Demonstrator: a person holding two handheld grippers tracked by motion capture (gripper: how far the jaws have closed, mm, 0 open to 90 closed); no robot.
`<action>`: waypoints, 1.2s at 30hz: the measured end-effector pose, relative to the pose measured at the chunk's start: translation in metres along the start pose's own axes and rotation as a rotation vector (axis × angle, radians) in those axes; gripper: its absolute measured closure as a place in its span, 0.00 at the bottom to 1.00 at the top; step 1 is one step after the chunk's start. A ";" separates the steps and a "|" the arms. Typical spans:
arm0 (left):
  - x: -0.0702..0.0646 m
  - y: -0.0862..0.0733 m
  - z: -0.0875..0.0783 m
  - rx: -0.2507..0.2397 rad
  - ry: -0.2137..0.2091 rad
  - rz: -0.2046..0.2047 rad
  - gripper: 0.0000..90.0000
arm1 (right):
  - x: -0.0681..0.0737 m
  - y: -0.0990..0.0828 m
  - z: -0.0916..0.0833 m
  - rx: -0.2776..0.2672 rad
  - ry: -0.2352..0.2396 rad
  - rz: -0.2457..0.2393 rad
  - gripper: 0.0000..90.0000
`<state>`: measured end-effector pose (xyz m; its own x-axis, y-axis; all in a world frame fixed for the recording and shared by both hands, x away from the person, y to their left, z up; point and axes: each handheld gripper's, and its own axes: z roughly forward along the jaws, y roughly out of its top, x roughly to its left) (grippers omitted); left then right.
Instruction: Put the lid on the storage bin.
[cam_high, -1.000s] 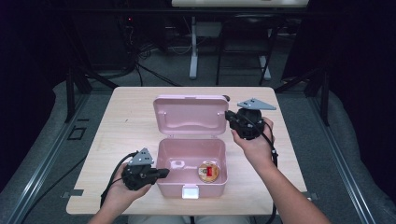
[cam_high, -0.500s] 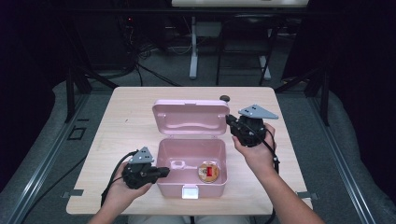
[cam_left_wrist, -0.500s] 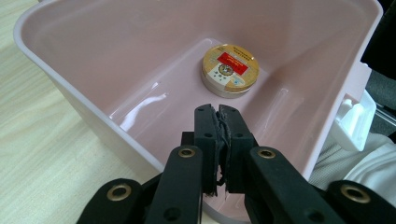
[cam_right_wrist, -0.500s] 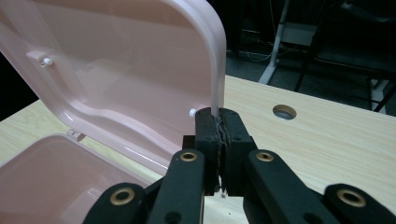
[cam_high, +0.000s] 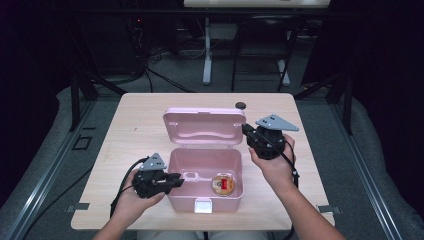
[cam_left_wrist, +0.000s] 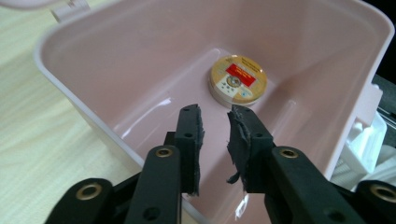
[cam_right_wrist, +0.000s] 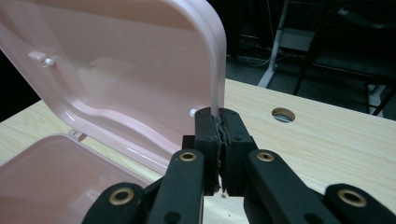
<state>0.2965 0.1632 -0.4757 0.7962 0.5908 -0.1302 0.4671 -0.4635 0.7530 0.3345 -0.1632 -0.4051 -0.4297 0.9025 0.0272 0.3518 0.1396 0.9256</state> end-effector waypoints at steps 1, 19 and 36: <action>0.000 0.000 0.000 0.000 0.000 0.000 0.78 | 0.000 0.000 0.000 0.000 0.000 0.000 0.97; 0.022 0.019 -0.025 -0.072 0.112 -0.011 0.62 | 0.000 -0.001 0.000 -0.006 0.008 0.003 0.97; 0.040 0.040 -0.041 -0.124 0.180 -0.042 0.64 | -0.001 -0.002 -0.002 -0.009 0.017 0.002 0.96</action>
<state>0.3310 0.1958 -0.4242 0.6900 0.7218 -0.0542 0.4388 -0.3576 0.8244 0.3320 -0.1651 -0.4065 -0.4428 0.8959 0.0357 0.3456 0.1338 0.9288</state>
